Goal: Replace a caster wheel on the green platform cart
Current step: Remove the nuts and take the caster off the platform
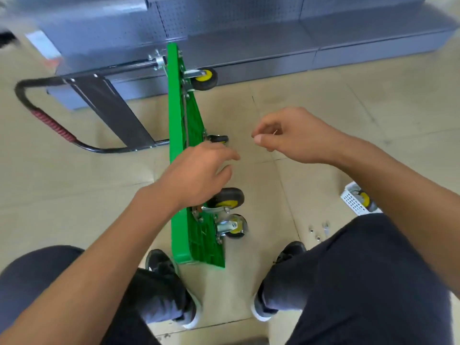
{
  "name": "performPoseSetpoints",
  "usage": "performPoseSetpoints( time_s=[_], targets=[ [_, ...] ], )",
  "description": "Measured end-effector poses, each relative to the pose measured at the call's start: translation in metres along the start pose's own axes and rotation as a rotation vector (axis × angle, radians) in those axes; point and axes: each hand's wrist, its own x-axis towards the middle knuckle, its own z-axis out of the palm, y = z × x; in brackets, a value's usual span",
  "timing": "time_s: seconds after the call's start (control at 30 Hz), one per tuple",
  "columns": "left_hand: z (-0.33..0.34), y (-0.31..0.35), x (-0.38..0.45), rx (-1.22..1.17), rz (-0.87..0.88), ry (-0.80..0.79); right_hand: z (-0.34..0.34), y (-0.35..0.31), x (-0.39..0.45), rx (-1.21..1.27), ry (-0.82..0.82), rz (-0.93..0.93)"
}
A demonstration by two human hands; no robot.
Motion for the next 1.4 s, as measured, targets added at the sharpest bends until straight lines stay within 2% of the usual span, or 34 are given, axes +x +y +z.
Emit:
performPoseSetpoints(
  time_s=[0.23,0.4,0.6,0.77,0.93,1.07,1.27,1.4],
  targets=[
    [-0.006,-0.055,-0.041,0.130,0.023,0.009,0.070,-0.022,0.001,0.160,-0.073,0.098],
    [0.010,-0.069,-0.048,0.166,0.116,0.046,0.143,-0.009,-0.011,0.262,-0.195,0.210],
    [0.021,-0.079,-0.043,0.136,0.184,0.042,0.206,0.014,-0.022,0.384,-0.224,0.310],
    [0.027,-0.082,-0.037,0.130,0.188,0.004,0.230,0.019,-0.024,0.490,-0.139,0.347],
    [0.029,-0.082,-0.038,0.126,0.185,0.010,0.244,0.008,-0.024,0.749,-0.069,0.471],
    [0.028,-0.081,-0.037,0.129,0.182,0.008,0.248,0.003,-0.025,0.833,-0.023,0.522],
    [0.029,-0.081,-0.038,0.128,0.176,0.017,0.247,0.003,-0.026,0.911,-0.049,0.556],
    [0.029,-0.080,-0.037,0.132,0.169,0.010,0.247,0.003,-0.026,0.980,-0.120,0.623]
  ],
)
